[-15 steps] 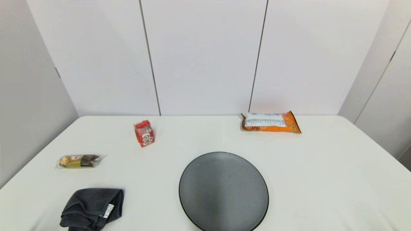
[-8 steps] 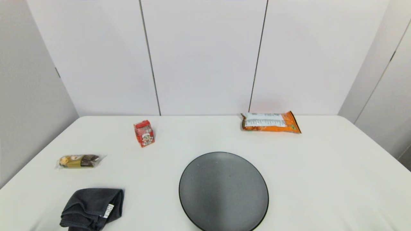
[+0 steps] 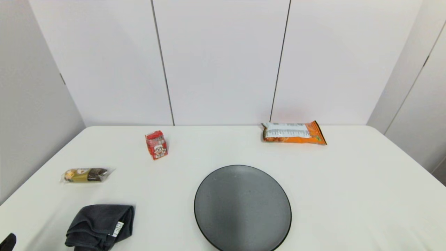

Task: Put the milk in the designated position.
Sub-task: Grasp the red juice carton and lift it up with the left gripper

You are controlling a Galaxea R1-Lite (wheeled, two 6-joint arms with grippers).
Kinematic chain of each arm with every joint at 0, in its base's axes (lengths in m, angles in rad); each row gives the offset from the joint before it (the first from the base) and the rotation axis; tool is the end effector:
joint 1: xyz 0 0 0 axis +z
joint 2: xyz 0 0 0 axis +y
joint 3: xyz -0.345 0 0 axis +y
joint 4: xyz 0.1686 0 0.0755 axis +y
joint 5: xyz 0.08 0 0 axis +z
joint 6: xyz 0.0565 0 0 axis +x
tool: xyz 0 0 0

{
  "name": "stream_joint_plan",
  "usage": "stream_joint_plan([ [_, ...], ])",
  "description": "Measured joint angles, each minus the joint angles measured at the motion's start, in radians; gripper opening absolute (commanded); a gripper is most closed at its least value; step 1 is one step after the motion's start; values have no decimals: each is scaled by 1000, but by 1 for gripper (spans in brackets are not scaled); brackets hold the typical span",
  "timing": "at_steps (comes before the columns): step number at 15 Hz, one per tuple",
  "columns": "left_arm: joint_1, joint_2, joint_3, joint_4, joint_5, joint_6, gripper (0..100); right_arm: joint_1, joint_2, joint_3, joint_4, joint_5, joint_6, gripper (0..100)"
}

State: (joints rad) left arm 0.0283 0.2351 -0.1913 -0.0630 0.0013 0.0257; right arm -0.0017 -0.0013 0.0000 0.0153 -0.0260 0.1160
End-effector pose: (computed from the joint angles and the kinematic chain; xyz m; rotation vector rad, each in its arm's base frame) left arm -0.0273 -0.0007 0.1510 0.0260 -0.0188 0.0298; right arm -0.0400 -0.0014 0.0734 0.1158 0.0124 -0.0285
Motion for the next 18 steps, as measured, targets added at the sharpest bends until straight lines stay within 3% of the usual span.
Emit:
stream_joint_plan([
  [5, 12, 438, -218, -94, -25, 153, 100, 0, 0, 0, 0, 0, 0, 100],
  [9, 13, 795, -389, -190, -181, 281, 100, 0, 0, 0, 0, 0, 0, 100],
  [13, 13, 1088, -435, -391, -359, 346, 100, 0, 0, 0, 0, 0, 0, 100],
  [18, 13, 1424, -464, -655, -503, 356, 100, 0, 0, 0, 0, 0, 0, 100],
])
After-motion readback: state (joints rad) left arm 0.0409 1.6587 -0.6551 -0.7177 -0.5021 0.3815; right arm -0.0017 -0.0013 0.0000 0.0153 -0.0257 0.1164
